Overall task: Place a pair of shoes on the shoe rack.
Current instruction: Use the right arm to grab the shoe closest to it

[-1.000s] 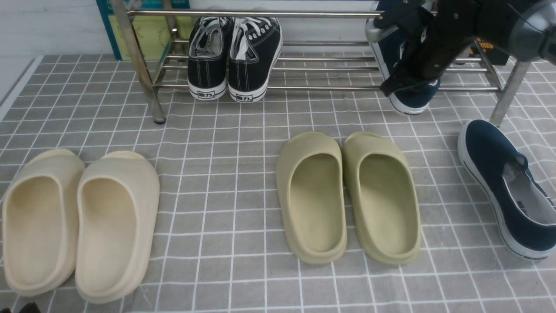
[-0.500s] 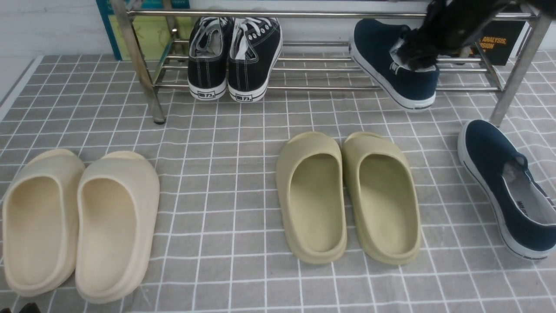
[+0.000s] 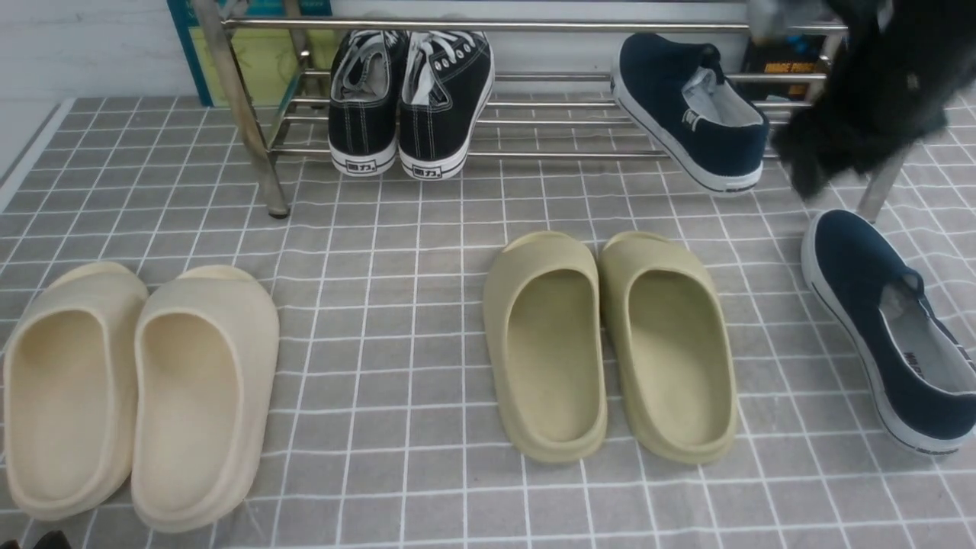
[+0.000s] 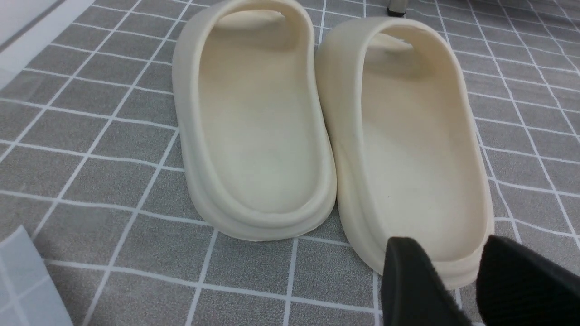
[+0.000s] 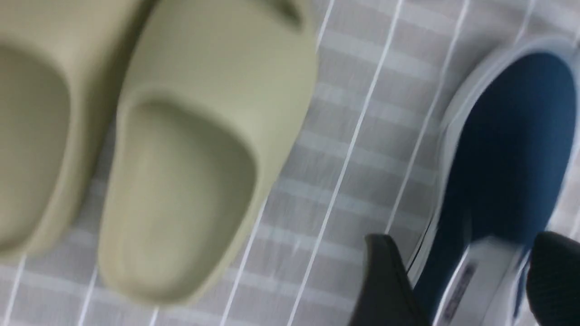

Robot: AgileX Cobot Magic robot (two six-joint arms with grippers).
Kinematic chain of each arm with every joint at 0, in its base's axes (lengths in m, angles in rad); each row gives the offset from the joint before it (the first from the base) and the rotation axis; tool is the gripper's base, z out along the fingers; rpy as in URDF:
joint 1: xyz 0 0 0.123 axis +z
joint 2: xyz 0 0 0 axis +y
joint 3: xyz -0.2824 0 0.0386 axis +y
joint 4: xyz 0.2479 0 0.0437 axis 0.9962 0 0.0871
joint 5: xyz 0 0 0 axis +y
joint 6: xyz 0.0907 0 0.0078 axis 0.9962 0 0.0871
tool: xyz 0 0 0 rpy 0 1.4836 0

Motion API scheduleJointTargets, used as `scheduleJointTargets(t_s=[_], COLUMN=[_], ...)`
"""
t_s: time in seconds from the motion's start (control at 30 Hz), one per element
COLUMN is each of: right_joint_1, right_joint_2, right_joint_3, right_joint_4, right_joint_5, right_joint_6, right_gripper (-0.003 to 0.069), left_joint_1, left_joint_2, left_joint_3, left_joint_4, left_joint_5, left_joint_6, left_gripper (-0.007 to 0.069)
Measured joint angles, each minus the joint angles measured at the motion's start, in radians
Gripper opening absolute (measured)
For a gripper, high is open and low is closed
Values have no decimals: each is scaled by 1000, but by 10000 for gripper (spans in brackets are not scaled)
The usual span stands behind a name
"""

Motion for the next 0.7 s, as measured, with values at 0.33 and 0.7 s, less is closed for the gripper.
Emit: scheduleJointTargets(t_s=[0.33,0.7], right_joint_1=[-34,-177], right_joint_2=[-140,-125], right_joint_3=[438,540], right_joint_4=[-21,-43], right_joint_5=[-80,-303], right_joint_6=[67,116], right_gripper=[407,407], left_joint_1=[0,0], left_joint_2=[0,0], left_joint_3=[0,0], left_joint_4=[0,0], left_joint_5=[0,0], left_joint_6=[0,0], left_gripper=[239,239])
